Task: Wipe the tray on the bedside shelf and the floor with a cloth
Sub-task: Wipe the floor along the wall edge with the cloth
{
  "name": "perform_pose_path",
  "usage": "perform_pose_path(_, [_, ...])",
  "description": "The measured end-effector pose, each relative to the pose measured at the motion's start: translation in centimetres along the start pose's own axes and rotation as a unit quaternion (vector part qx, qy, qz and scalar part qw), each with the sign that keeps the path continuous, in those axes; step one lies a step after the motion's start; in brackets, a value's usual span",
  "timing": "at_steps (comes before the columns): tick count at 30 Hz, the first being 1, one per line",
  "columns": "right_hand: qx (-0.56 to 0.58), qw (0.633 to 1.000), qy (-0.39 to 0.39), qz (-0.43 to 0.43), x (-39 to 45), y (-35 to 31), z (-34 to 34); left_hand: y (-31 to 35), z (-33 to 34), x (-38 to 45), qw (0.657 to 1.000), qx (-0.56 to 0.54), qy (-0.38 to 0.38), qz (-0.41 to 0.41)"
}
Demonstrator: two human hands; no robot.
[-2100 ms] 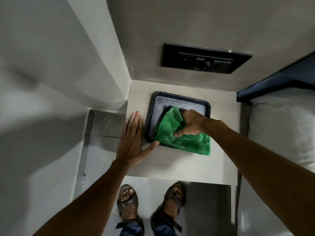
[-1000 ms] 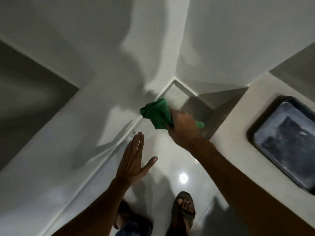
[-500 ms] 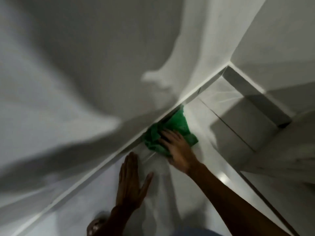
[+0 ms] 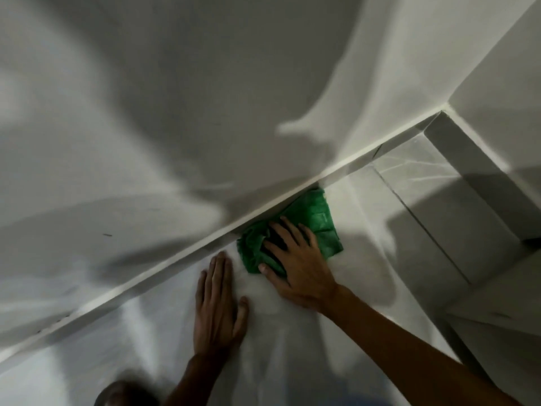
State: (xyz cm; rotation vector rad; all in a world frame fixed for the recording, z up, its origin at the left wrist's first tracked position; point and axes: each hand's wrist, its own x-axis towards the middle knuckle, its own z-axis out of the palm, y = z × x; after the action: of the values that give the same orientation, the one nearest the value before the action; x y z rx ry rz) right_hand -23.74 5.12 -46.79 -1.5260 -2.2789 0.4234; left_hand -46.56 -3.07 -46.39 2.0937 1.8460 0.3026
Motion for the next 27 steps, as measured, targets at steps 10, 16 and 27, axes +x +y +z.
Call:
perform_pose_path(10, [-0.042,0.995,0.013,0.09,-0.1,-0.3,0.0,0.4,0.1,-0.3,0.999,-0.011,0.04,-0.018])
perform_pose_path(16, [-0.073,0.99,0.029,0.117,-0.1,1.3,-0.6,0.7,-0.1,-0.2,0.998,-0.029,0.042,-0.028])
perform_pose_path(27, [-0.048,0.999,0.015,0.02,-0.1,0.1,0.7,0.7,0.1,-0.3,0.994,-0.054,0.048,-0.076])
